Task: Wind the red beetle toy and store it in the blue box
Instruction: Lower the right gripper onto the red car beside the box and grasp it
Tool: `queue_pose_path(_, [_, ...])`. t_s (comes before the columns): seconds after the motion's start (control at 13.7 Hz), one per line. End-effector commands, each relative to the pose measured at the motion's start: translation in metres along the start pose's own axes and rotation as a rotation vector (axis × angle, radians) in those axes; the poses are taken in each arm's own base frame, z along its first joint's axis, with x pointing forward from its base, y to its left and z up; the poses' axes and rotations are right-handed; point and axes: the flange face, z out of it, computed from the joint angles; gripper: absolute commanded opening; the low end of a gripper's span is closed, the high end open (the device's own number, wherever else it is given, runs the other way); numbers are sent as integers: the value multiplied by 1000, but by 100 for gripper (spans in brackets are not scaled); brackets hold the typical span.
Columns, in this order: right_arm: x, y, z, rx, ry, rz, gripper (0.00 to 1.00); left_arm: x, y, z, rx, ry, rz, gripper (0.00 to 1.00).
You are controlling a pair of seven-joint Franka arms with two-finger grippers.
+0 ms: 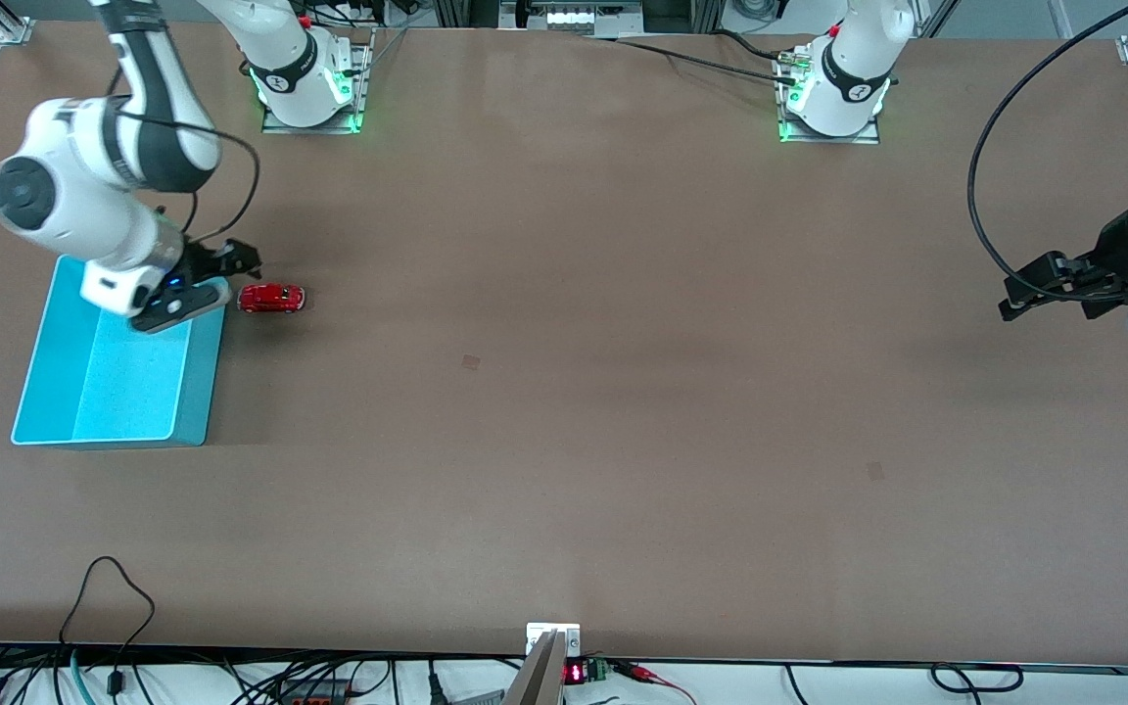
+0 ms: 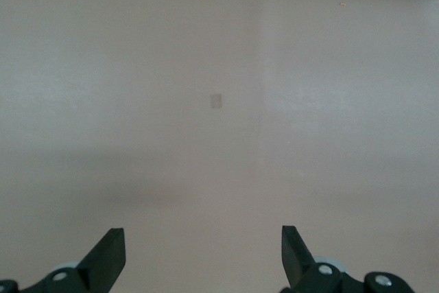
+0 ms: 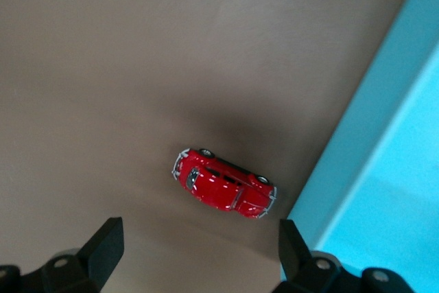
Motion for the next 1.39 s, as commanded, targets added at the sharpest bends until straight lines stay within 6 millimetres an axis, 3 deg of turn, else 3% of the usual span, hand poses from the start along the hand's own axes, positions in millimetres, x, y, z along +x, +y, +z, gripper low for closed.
queue_pose_path(0.0, [-22,-2,23,-27,25,-229,100,-8,-8,-5,-14,-11,-6,100])
queue_pose_path(0.22, [-44,9,69,-25,25,-404,100,-13,-6,-2,-10,-22,-12,100])
queue_pose_path(0.51, [-44,11,106,-57,55,-634,100,-10,-6,6,-4,-29,-10,100])
queue_pose_path(1.02, [-43,6,127,-74,66,-769,100,-3,6,13,-4,-7,9,100])
queue_pose_path(1.09, [-41,5,127,-77,68,-778,78,-2,7,15,-4,-12,12,100])
queue_pose_path(1.17, [-40,5,125,-81,70,-781,49,-2,6,17,-4,-15,10,100])
queue_pose_path(1.31, [-36,4,122,-97,82,-787,18,-2,6,17,-4,-16,10,100])
